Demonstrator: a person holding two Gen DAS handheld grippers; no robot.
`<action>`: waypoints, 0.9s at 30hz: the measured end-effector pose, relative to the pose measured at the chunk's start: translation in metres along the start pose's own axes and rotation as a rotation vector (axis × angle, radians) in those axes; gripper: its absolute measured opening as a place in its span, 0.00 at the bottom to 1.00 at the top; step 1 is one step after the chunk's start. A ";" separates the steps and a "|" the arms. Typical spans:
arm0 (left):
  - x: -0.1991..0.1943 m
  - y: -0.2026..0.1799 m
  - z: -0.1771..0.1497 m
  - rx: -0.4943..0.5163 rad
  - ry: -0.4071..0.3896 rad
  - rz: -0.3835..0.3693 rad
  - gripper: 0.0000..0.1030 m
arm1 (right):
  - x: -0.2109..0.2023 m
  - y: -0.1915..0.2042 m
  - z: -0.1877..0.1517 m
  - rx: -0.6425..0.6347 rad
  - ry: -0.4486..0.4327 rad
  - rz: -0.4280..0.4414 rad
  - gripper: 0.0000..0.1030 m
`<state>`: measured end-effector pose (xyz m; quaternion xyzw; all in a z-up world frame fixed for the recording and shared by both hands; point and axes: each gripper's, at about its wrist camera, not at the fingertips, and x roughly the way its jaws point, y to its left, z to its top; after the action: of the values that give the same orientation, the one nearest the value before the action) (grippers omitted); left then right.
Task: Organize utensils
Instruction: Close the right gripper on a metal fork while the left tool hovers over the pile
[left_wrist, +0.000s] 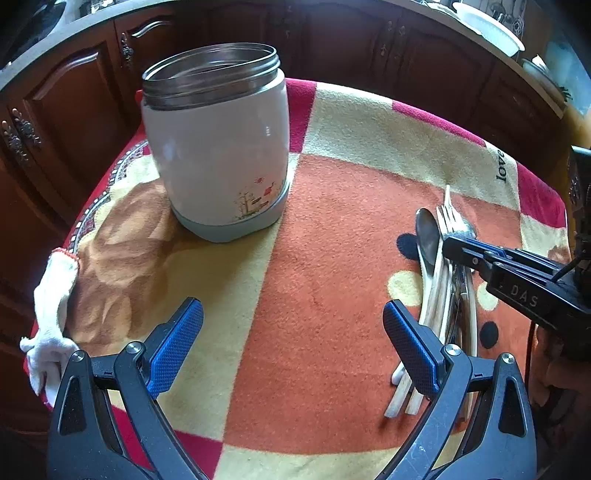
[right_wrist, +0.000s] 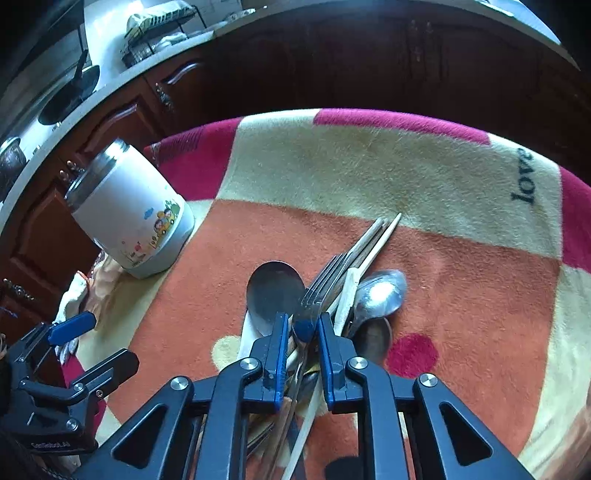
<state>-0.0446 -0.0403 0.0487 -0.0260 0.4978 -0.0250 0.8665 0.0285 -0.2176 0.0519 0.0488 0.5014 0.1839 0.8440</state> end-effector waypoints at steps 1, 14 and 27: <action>0.001 -0.001 0.001 0.003 0.001 0.000 0.96 | 0.000 0.000 0.001 -0.005 -0.007 0.002 0.09; 0.009 -0.028 0.014 0.055 0.019 -0.040 0.88 | -0.043 -0.038 -0.032 0.112 -0.066 0.016 0.02; 0.026 -0.102 0.083 0.316 0.038 -0.210 0.66 | -0.044 -0.087 -0.049 0.258 -0.074 0.033 0.02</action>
<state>0.0384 -0.1419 0.0747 0.0591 0.4984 -0.1936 0.8430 -0.0103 -0.3195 0.0410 0.1718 0.4884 0.1298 0.8457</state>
